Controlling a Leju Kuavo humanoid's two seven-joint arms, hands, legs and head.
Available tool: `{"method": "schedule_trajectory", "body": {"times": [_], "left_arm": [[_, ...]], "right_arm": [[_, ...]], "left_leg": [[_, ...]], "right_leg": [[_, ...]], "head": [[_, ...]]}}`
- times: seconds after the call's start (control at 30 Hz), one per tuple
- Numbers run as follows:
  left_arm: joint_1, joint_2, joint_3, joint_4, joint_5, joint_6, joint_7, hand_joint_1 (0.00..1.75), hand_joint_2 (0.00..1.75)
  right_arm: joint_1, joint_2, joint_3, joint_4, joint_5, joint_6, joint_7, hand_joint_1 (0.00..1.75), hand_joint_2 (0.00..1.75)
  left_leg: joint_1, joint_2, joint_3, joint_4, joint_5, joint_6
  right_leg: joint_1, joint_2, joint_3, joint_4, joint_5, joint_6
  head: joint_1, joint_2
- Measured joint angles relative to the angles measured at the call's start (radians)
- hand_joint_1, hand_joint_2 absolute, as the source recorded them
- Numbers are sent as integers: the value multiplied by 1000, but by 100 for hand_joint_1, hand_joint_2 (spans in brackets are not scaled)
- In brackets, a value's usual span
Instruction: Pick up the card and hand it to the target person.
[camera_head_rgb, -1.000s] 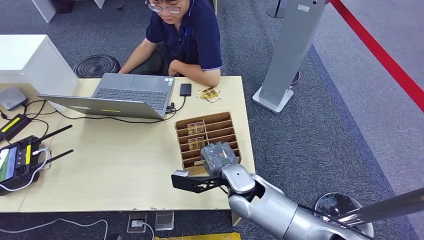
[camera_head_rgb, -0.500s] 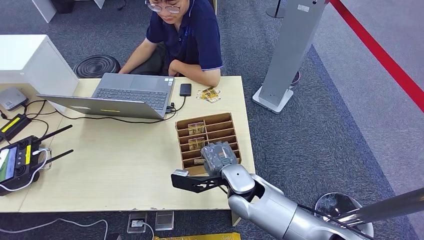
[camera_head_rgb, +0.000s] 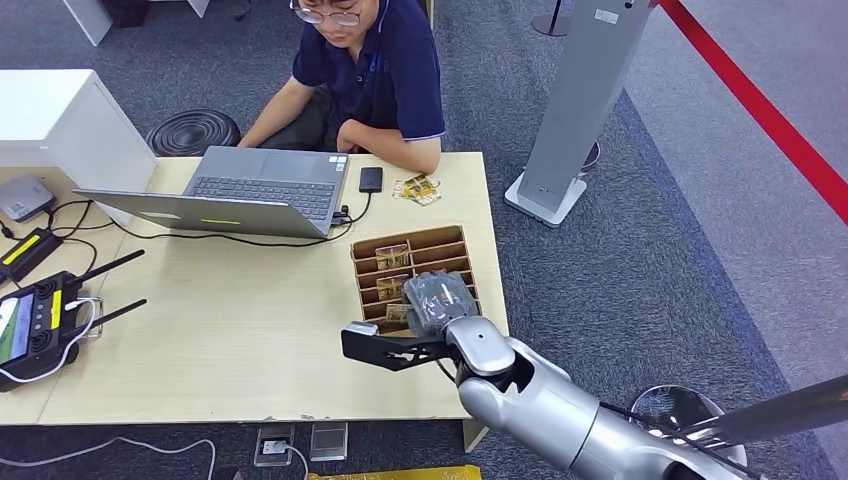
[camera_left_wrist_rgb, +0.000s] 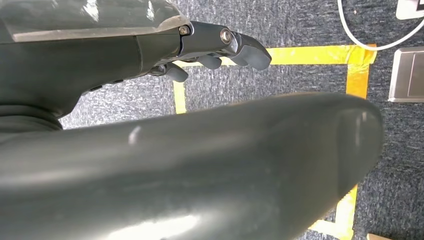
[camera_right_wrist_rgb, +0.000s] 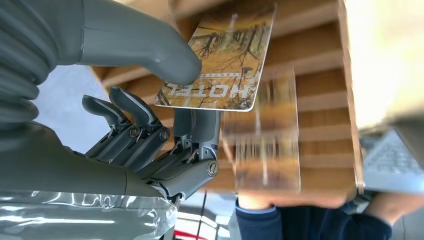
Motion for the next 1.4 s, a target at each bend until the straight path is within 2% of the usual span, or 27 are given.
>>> {"method": "schedule_trajectory", "body": {"times": [0.23, 0.37, 0.47, 0.77, 0.93, 1.0, 1.13, 1.4], "left_arm": [[4, 6, 0, 0, 11, -4, 2, 0, 0], [4, 6, 0, 0, 11, -7, 4, 0, 0], [3, 6, 0, 0, 11, -11, 4, 0, 0], [-3, 5, -1, 0, 7, -25, -3, 0, 0], [-13, 0, -8, 0, 4, -25, -6, 0, 0], [-16, -2, -12, 0, 4, -22, -6, 0, 0], [-18, -5, -17, 0, 4, -20, -6, 0, 0], [-18, -6, -23, 0, 7, -19, -6, 0, 0]], "right_arm": [[-136, -51, -80, -175, -259, 71, -25, 175, 175], [-188, -59, -102, -220, -311, 65, -60, 175, 175], [-208, -54, -105, -203, -301, 19, -94, 175, 175], [-216, 7, -107, -14, -64, -276, -204, 175, 175], [-220, 50, -109, 144, 240, -618, -210, 175, 175], [-221, 60, -111, 193, 323, -688, -187, 175, 175], [-221, 73, -123, 271, 434, -756, -153, 175, 175], [-221, 91, -148, 364, 490, -768, -133, 175, 175]], "left_leg": [[0, 0, 0, 0, 0, 0], [0, 0, 0, 0, 0, 0], [0, 0, 0, 0, 0, 0], [0, 0, -1, 0, 0, 0], [0, 0, -1, 0, 0, 0], [0, 0, -1, 0, 0, 0], [0, 0, -1, 0, 0, 0], [0, 0, -1, 0, 0, 0]], "right_leg": [[0, 0, 0, 0, 0, 0], [0, 0, 0, 0, 0, 0], [0, 0, 0, 0, 0, 0], [0, 0, 0, 0, 0, 0], [0, 0, 0, 0, 0, 0], [0, 0, 0, 0, 0, 0], [0, 0, 0, 0, 0, 0], [0, 0, 0, 0, 0, 0]], "head": [[1, 0], [0, 0], [0, 0], [0, 0], [0, 0], [0, 0], [1, 0], [0, 0]]}}
